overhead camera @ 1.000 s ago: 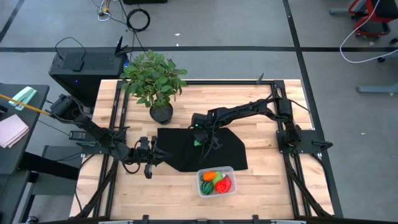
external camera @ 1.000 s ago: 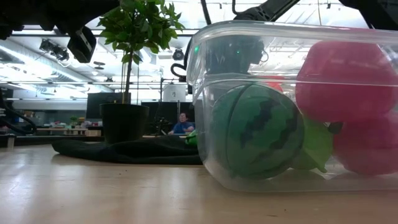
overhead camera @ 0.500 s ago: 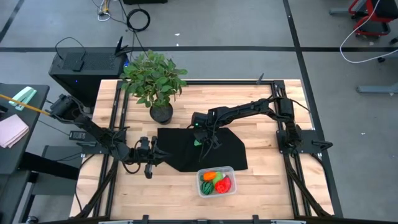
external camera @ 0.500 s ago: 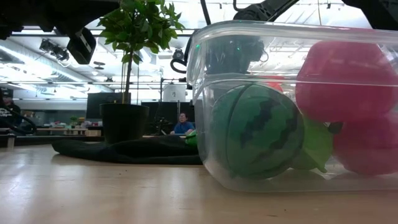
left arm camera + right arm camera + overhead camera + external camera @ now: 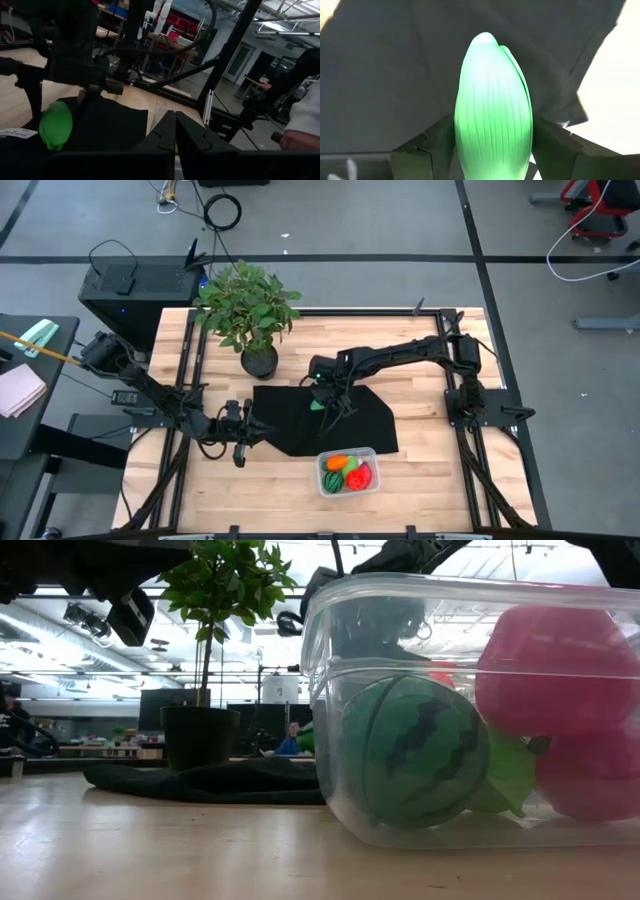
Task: Pick and placing Produce into tupperware
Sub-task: Put the green corn into the transparent bin
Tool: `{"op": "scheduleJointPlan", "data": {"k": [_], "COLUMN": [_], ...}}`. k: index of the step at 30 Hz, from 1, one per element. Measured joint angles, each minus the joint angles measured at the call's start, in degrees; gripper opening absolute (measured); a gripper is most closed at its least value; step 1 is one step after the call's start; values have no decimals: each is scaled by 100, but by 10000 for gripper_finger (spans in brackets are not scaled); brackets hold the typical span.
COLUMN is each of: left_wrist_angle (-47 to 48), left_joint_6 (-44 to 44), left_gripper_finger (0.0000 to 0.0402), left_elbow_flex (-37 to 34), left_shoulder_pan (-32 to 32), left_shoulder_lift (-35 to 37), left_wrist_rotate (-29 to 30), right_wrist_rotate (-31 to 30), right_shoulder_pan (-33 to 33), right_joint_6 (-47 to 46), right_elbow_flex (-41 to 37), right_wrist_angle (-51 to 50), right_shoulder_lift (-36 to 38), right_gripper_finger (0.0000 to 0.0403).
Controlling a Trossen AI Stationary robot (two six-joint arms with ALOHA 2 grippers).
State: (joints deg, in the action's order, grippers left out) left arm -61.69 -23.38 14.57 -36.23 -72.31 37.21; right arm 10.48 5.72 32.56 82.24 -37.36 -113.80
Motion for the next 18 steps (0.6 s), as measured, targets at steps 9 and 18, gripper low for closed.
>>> {"op": "scheduleJointPlan", "data": {"k": [9,18], "left_wrist_angle": [4,4], "left_joint_6": [0,2], "left_gripper_finger": [6,22], "left_elbow_flex": [0,0], "left_shoulder_pan": [0,2], "left_shoulder_lift": [2,0], "left_wrist_rotate": [0,0], "right_wrist_rotate": [163,866], "right_shoulder_pan": [-71,-714], "right_joint_6": [-534,-1449], "right_elbow_flex": [102,102], "right_wrist_angle": [-352,-637], "right_shoulder_lift": [499,1267], "right_gripper_finger": [227,224]}}
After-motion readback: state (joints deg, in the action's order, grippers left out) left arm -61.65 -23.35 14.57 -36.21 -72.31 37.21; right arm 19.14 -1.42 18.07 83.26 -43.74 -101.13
